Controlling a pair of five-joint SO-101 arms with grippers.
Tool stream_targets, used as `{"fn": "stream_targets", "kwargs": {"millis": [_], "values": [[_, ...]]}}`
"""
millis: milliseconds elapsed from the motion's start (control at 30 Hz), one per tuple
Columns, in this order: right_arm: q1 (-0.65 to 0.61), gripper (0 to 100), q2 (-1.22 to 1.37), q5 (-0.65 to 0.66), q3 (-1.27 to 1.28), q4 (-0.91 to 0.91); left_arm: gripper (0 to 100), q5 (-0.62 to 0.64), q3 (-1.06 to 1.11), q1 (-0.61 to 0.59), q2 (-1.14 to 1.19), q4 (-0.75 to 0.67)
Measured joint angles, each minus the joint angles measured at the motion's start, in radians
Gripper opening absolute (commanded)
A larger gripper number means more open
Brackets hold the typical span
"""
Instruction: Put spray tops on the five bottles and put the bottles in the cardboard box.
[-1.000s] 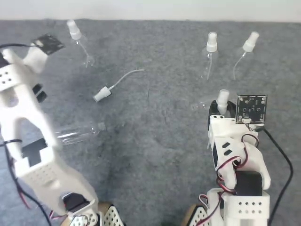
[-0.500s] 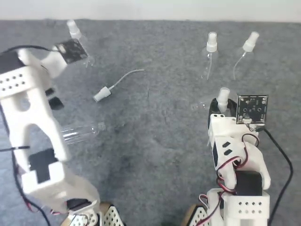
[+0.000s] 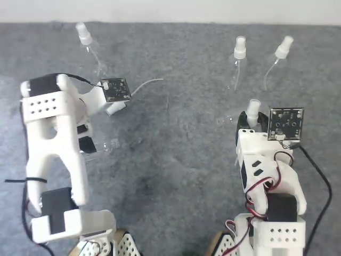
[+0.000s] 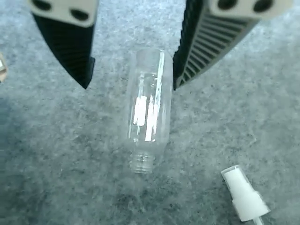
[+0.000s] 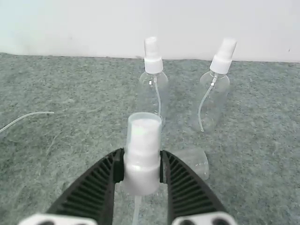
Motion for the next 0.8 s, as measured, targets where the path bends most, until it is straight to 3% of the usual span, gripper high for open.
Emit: {"fn": "stream_targets", "kwargs": {"millis": [200, 800], "values": [[0.000, 0.9, 0.000, 0.000, 0.000, 0.000, 26, -0.014, 0.112, 0.026, 0.000, -0.063], [0.000, 0.9, 0.000, 0.000, 0.000, 0.000, 25, -0.021, 0.442, 0.037, 0.003, -0.509]]}}
